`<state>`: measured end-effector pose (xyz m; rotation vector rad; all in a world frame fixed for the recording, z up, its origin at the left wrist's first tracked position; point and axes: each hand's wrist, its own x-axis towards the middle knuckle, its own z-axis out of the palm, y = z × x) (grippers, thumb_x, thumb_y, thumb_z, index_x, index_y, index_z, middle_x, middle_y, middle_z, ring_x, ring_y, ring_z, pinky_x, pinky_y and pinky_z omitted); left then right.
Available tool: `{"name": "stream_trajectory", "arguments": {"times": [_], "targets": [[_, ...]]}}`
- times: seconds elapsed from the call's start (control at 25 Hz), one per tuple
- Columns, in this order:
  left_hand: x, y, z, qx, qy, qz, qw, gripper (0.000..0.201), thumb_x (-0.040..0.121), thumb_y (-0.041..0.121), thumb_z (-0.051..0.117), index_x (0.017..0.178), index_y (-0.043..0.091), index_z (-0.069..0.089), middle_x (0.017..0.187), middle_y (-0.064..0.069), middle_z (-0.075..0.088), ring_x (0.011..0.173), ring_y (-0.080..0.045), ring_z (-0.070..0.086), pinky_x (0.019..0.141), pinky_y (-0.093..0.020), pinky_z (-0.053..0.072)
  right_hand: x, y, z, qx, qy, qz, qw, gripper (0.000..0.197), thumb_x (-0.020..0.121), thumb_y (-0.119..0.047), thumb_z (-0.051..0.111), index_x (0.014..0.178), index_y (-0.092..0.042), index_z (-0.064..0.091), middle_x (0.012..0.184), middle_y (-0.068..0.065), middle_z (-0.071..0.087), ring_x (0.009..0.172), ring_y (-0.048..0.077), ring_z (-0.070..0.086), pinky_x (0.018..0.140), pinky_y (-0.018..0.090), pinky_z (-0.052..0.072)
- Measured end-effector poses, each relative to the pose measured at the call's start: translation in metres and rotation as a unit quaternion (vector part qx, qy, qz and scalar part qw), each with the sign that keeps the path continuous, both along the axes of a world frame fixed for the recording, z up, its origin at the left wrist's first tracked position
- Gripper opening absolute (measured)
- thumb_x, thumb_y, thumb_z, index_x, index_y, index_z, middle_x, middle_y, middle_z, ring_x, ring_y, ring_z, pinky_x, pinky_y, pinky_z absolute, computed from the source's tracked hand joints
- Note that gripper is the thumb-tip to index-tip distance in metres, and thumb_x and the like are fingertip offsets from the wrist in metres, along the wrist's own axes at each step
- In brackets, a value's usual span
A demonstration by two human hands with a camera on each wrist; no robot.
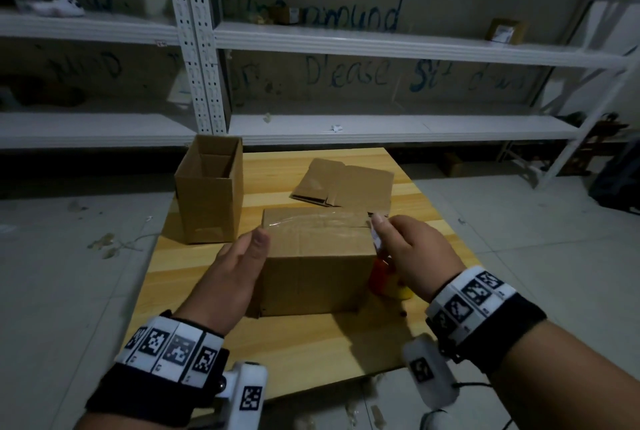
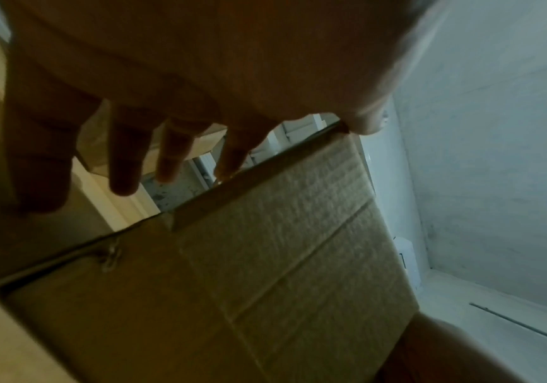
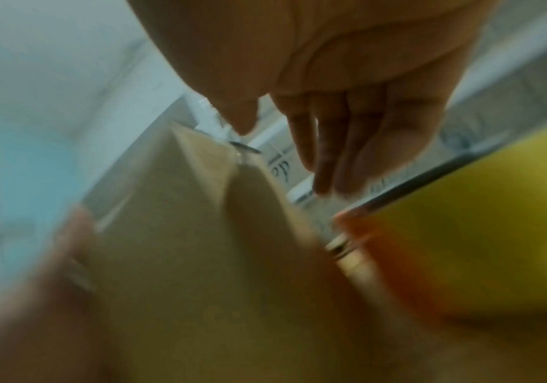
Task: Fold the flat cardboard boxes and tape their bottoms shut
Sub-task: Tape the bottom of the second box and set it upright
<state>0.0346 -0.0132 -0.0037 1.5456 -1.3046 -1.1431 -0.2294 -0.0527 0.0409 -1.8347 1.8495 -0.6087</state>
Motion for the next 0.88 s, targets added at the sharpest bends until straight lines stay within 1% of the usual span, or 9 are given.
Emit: {"name": "stream_trajectory", "arguments": {"times": [0.16,0.24,0.32,0.44,0.56,0.6,0.64,0.76,0.88], "targets": [[0.001,0.01,0.003,0.009,0.08,-0.018,0.997,0.106,0.057,0.107,0.041,0.149,0.054,0.045,0.146,0.005,0.063,0.136,-0.025,0.058,0.117,-0.056,0.042,0.019,0.027,0.029,0.07,-0.146,0.032,0.986,0.047,0.101,-0.067,0.034,0.104,-0.031,0.064,0.099,0.005,0.072,0.075,0.016,0.07,0.052,0.026,0.058],[0.002,0.017,0.009,-0.008,0.13,-0.005,0.991,0.111,0.055,0.107,0.044,0.151,0.05,0.045,0.143,0.001,0.065,0.133,-0.025,0.061,0.117,-0.057,0.042,0.024,0.034,0.035,0.031,-0.196,0.039,0.979,0.05,0.099,-0.066,0.038,0.114,-0.026,0.065,0.105,0.006,0.072,0.084,0.023,0.073,0.066,0.04,0.066],[0.003,0.022,0.017,-0.056,0.179,-0.006,0.982,0.089,0.069,0.101,0.039,0.146,0.058,0.048,0.146,0.001,0.062,0.134,-0.025,0.06,0.115,-0.059,0.044,0.03,0.036,0.031,0.016,-0.262,0.022,0.965,0.048,0.097,-0.066,0.044,0.113,-0.025,0.063,0.105,0.006,0.07,0.086,0.028,0.072,0.079,0.059,0.064],[0.001,0.028,0.028,-0.101,0.193,0.015,0.976,0.047,0.092,0.076,0.041,0.135,0.064,0.055,0.152,0.002,0.052,0.131,-0.029,0.06,0.102,-0.06,0.056,0.038,0.036,0.018,0.01,-0.358,-0.031,0.933,0.059,0.082,-0.076,0.058,0.099,-0.019,0.061,0.1,0.012,0.064,0.088,0.038,0.068,0.073,0.071,0.059],[0.001,0.032,0.02,-0.155,0.075,0.049,0.984,0.066,0.077,0.091,0.044,0.139,0.069,0.045,0.165,0.006,0.032,0.138,-0.032,0.052,0.094,-0.052,0.062,0.047,0.031,-0.004,0.042,-0.426,-0.04,0.903,0.039,0.092,-0.05,0.066,0.114,-0.018,0.065,0.119,0.017,0.062,0.106,0.039,0.064,0.068,0.041,0.067],[0.001,0.033,0.016,-0.159,0.047,0.06,0.984,0.085,0.067,0.1,0.04,0.146,0.071,0.033,0.171,0.01,0.02,0.146,-0.034,0.044,0.098,-0.052,0.058,0.05,0.032,-0.012,0.056,-0.444,-0.037,0.893,0.04,0.094,-0.04,0.07,0.124,-0.015,0.064,0.126,0.018,0.063,0.111,0.038,0.063,0.075,0.035,0.066],[-0.001,0.034,0.012,-0.153,0.033,0.067,0.985,0.102,0.059,0.106,0.034,0.152,0.07,0.017,0.174,0.015,0.005,0.153,-0.033,0.031,0.103,-0.051,0.052,0.052,0.03,-0.023,0.074,-0.483,-0.04,0.872,0.049,0.089,-0.042,0.075,0.129,-0.015,0.065,0.132,0.021,0.065,0.118,0.042,0.064,0.087,0.045,0.065],[-0.014,0.04,0.011,-0.179,-0.02,0.049,0.983,0.118,0.052,0.11,0.022,0.156,0.064,-0.012,0.168,0.028,-0.028,0.15,0.001,-0.009,0.116,-0.043,0.008,0.051,0.026,-0.042,0.077,-0.586,-0.062,0.804,0.072,0.076,-0.053,0.081,0.135,-0.014,0.066,0.136,0.021,0.068,0.125,0.046,0.064,0.106,0.072,0.047],[-0.018,0.037,0.009,-0.153,-0.013,0.085,0.984,0.122,0.058,0.106,0.027,0.16,0.053,-0.013,0.17,0.025,-0.028,0.152,0.0,-0.005,0.119,-0.037,0.008,0.039,0.02,-0.049,0.09,-0.606,-0.068,0.788,0.045,0.096,-0.031,0.061,0.133,-0.005,0.065,0.124,0.031,0.07,0.118,0.048,0.067,0.106,0.065,0.05]]}}
